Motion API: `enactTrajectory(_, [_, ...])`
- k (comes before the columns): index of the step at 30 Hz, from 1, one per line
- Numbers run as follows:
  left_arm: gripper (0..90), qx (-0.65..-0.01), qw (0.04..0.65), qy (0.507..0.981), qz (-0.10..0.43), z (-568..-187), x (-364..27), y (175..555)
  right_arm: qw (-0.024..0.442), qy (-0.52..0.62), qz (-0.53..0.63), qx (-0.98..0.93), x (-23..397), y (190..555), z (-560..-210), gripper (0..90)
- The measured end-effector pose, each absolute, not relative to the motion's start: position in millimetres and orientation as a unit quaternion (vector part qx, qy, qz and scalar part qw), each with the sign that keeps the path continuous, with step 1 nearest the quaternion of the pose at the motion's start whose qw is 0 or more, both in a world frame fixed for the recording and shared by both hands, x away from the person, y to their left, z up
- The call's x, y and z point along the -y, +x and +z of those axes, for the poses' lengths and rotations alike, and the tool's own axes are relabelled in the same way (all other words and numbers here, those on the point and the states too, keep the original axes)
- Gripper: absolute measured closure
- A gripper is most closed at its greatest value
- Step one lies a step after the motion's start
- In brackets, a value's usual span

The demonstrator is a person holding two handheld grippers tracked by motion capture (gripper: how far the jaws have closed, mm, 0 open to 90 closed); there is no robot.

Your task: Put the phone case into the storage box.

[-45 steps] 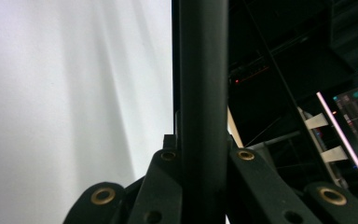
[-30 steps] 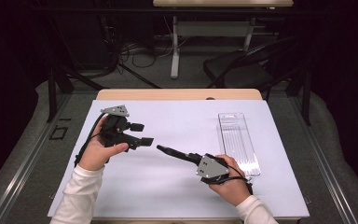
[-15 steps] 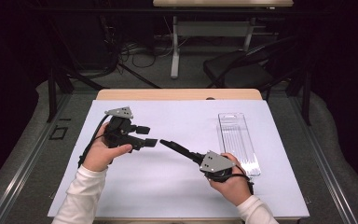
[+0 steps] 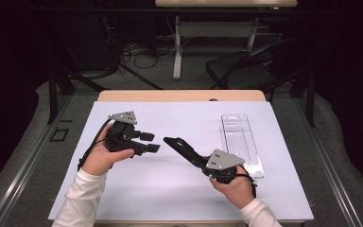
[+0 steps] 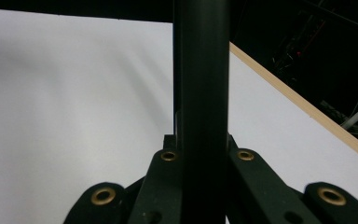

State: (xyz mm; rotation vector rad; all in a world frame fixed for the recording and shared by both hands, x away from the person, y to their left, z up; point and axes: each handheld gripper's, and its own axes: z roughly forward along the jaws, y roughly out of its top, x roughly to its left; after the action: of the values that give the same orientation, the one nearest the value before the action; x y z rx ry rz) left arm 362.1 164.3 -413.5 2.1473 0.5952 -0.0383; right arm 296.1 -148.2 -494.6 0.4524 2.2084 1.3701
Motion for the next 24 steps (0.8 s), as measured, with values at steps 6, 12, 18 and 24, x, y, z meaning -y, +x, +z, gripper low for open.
enactTrajectory(6, [46.4, -0.226, 0.447, 0.866, -0.012, -413.3, -159.4, 358.5, 0.226, 0.175, 0.521, -0.805, 148.3, 297.4, -496.6, 87.7])
enactTrajectory(12, [45.0, -0.218, 0.453, 0.864, -0.02, -416.0, -153.1, 356.6, 0.208, 0.183, 0.533, -0.8, 147.1, 298.1, -499.3, 87.6])
enactTrajectory(18, [48.9, -0.206, 0.46, 0.863, -0.027, -419.8, -146.9, 355.6, 0.198, 0.187, 0.541, -0.796, 147.6, 300.0, -502.1, 87.6])
enactTrajectory(24, [50.3, -0.194, 0.463, 0.864, -0.033, -423.2, -139.4, 354.4, 0.191, 0.187, 0.546, -0.794, 147.1, 300.6, -504.8, 87.6])
